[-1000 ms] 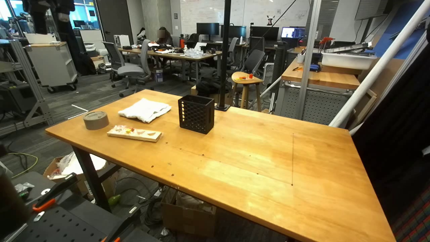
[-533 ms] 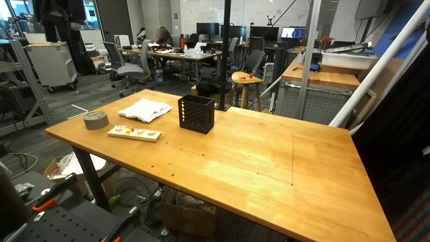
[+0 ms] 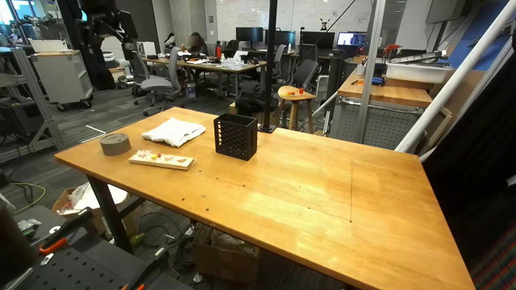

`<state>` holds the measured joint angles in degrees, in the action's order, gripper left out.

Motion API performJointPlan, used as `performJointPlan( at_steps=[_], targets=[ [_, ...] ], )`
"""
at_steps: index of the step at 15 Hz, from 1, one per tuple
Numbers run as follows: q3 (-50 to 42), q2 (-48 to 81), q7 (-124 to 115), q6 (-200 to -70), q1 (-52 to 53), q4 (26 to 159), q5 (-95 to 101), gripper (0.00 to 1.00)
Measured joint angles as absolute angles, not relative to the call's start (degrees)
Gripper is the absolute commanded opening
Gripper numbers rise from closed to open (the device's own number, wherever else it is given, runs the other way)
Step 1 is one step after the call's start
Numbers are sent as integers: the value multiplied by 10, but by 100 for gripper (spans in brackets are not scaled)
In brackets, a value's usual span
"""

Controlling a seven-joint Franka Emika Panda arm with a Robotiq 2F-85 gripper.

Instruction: Pick up the cloth from the table and put in the box

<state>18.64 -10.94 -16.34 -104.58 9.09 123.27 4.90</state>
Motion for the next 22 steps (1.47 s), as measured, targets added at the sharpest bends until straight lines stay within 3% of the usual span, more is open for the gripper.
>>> performJointPlan(
  at_steps=[10,22],
  targets=[
    [181,152,-163,-1074,154,1024,140,100],
    [103,439,-19,-1065,237,724,221,100]
  ],
)
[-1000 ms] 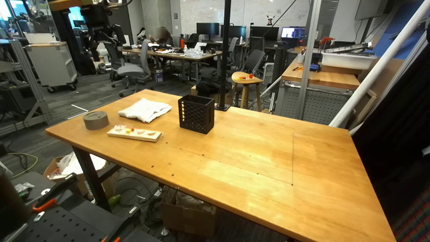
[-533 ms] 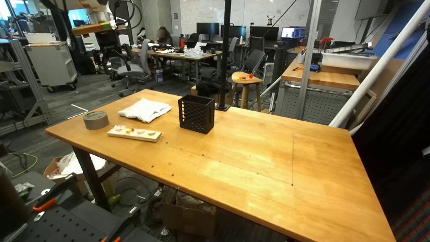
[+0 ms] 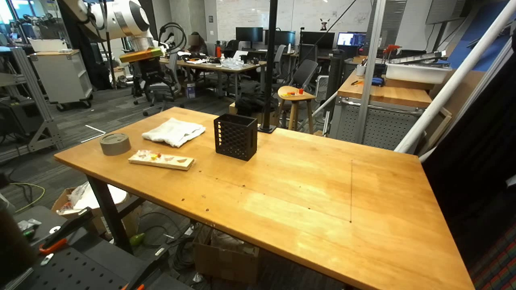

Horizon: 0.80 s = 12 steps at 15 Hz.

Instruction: Pick up the cloth from the table and put in the box

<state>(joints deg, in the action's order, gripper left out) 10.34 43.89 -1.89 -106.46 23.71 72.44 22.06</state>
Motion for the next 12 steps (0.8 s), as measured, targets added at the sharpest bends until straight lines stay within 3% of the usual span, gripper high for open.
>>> performJointPlan(
  at_steps=[12],
  targets=[
    [91,617,88,-1109,216,586,172,100]
  ],
)
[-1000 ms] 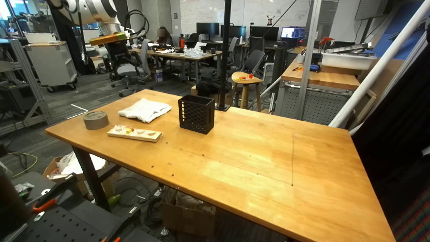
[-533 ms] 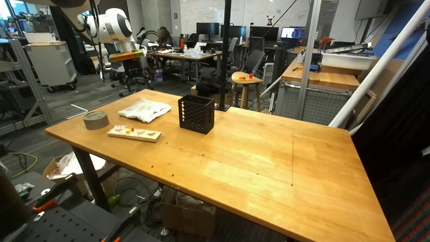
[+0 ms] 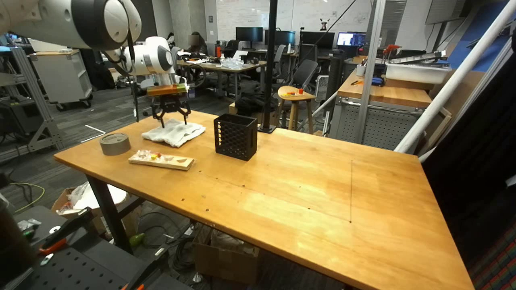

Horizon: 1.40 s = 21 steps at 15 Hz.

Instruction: Pick up the cloth from the table and put in the box

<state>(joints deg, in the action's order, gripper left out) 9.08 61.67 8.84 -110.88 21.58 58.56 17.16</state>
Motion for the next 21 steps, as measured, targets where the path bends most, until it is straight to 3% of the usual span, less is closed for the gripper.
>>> performJointPlan(
  at_steps=[3,4,5,10,15,21],
  targets=[
    [92,660,107,-1122,214,558,148,100],
    [92,670,111,-1122,215,548,142,75],
    [94,678,115,-1122,215,540,135,74],
    [112,691,119,-1123,213,525,122,34],
    [121,689,125,-1120,212,508,122,0],
    [121,671,142,-1096,205,495,122,4]
  ],
)
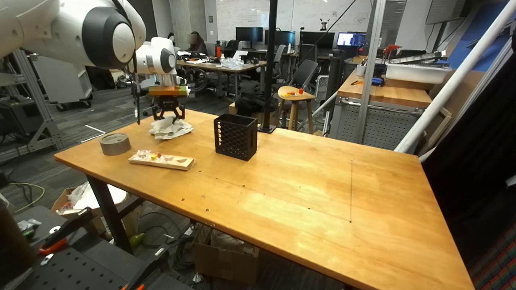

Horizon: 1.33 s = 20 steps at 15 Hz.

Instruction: Pick up the cloth from the table and put in the box

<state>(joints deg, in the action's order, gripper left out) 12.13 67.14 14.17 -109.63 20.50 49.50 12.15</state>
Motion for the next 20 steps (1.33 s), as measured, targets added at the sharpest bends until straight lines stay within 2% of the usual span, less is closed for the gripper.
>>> performJointPlan(
  at_steps=[9,20],
  targets=[
    [115,543,125,-1027,167,551,122,4],
    [60,302,79,-1036,63,825,122,4]
  ],
)
